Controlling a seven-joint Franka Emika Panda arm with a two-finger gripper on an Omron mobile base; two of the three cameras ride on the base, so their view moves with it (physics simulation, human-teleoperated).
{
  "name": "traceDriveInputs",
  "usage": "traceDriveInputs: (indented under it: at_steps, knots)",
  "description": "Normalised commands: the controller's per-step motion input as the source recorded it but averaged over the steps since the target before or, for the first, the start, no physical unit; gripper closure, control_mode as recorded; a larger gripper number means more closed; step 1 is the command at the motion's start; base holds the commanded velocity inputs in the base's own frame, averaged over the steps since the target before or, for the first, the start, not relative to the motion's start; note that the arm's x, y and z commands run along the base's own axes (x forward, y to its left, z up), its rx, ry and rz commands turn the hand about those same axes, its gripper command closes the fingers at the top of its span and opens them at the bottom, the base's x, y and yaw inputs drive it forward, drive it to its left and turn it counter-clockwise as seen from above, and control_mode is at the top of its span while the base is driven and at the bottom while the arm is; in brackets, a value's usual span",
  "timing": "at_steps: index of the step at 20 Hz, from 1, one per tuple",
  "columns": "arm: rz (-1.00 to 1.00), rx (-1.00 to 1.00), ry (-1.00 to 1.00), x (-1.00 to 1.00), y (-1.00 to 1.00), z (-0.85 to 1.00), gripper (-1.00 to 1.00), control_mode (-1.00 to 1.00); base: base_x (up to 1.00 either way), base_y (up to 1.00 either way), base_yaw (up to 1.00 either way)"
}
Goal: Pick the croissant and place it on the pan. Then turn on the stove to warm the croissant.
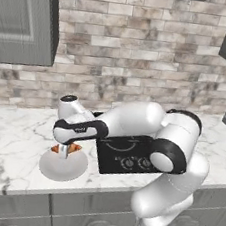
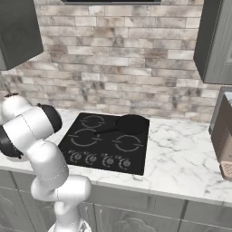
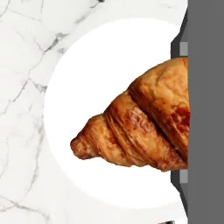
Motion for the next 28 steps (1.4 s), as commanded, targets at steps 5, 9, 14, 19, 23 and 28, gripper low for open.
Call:
traceDriveInputs:
  at_steps: [5, 9, 14, 19, 23, 28]
  knots:
    - [-0.07, 0.00, -0.02, -0.07, -0.57, 0.57, 1.00, -1.00, 0.00, 0.00, 0.00]
    - [-0.18, 0.00, 0.00, -0.01, -0.65, 0.48, 1.00, -1.00, 0.00, 0.00, 0.00]
    - [-0.25, 0.00, 0.00, 0.00, -0.65, 0.44, 1.00, -1.00, 0.00, 0.00, 0.00]
    - [-0.29, 0.00, 0.00, 0.00, -0.69, 0.30, 1.00, -1.00, 0.00, 0.00, 0.00]
    - [-0.30, 0.00, 0.00, 0.00, -0.72, 0.17, 1.00, -1.00, 0.00, 0.00, 0.00]
    - [-0.33, 0.00, 0.00, 0.00, -0.65, 0.14, 1.00, -1.00, 0.00, 0.00, 0.00]
